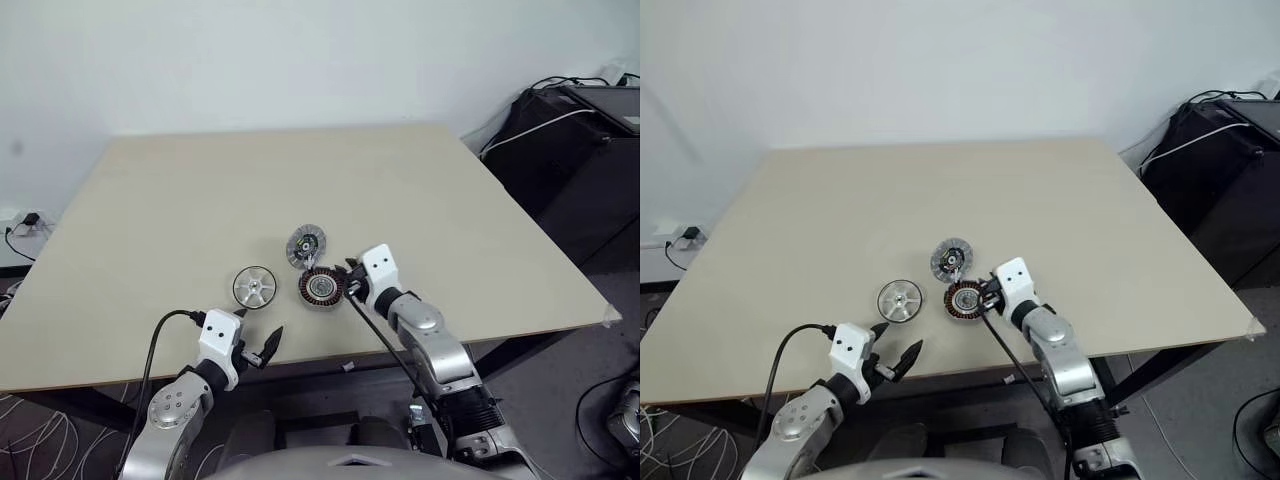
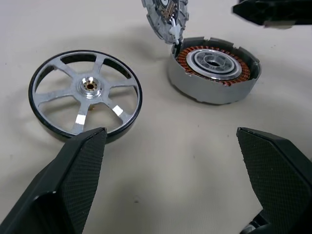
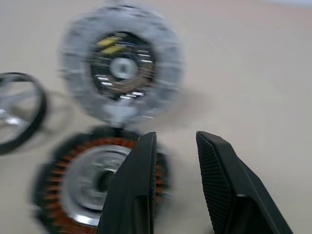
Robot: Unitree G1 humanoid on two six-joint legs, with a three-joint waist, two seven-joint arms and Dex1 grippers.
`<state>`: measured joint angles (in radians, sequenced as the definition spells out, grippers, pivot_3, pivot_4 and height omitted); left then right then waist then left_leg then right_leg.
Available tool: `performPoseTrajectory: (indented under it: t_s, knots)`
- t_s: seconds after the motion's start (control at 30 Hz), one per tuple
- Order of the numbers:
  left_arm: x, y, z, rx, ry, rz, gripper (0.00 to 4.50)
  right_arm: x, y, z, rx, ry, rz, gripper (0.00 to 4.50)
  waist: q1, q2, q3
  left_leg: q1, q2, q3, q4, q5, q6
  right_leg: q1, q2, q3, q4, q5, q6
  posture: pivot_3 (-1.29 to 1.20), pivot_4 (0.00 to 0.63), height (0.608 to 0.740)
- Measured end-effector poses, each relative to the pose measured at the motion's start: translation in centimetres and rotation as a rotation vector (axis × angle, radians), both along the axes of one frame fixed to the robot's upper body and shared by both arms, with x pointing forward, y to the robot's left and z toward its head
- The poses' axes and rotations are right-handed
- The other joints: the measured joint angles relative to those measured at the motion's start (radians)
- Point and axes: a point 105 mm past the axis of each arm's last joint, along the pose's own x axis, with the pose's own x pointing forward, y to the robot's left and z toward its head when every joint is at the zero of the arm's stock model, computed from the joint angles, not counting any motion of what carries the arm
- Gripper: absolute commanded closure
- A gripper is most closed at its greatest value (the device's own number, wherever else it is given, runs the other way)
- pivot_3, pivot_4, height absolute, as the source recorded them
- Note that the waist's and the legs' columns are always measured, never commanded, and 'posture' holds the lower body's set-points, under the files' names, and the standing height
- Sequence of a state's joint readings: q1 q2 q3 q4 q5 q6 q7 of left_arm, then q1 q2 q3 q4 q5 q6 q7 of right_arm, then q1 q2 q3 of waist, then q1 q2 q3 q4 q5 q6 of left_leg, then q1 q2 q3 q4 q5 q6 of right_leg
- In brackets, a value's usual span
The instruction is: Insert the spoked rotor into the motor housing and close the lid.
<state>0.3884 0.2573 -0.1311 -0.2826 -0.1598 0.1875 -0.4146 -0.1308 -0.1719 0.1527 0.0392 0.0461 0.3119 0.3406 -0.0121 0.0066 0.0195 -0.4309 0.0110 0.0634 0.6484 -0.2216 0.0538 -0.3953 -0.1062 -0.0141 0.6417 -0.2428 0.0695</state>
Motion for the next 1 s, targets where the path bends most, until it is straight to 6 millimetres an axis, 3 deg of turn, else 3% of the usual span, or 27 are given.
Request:
performPoseTrajectory:
  t_s: [0.13, 0.4, 0.6, 1.0]
  knots:
    - [0.0, 0.0, 0.1, -0.001, -0.004, -0.001, 0.00, 0.2, -2.2, -1.4, -0.033, 0.044, -0.066, 3.14, 0.000, 0.000, 0.000, 0.000, 0.000, 0.000, 0.000, 0.000, 0.000, 0.000, 0.000, 0.000, 0.000, 0.000, 0.000, 0.00, 0.000, 0.740]
    - [0.2, -0.1, 0.2, -0.001, -0.010, -0.003, 0.00, -0.7, -2.7, -4.9, -0.034, 0.163, -0.094, 3.14, -0.002, 0.000, 0.000, 0.000, 0.000, 0.000, 0.000, 0.000, 0.000, 0.000, 0.000, 0.000, 0.000, 0.000, 0.000, 0.00, 0.000, 0.740]
    - [0.2, -0.1, 0.3, -0.001, -0.011, -0.004, 0.00, -0.9, -2.4, -5.4, -0.022, 0.181, -0.097, 1.26, -0.002, 0.000, 0.000, 0.000, 0.000, 0.000, 0.000, 0.000, 0.000, 0.000, 0.000, 0.000, 0.000, 0.000, 0.000, 0.00, 0.000, 0.740]
    - [0.2, -0.1, 0.3, -0.001, -0.011, -0.004, 0.00, -0.6, -2.4, -5.5, -0.023, 0.176, -0.097, 1.26, -0.002, 0.000, 0.000, 0.000, 0.000, 0.000, 0.000, 0.000, 0.000, 0.000, 0.000, 0.000, 0.000, 0.000, 0.000, 0.00, 0.000, 0.740]
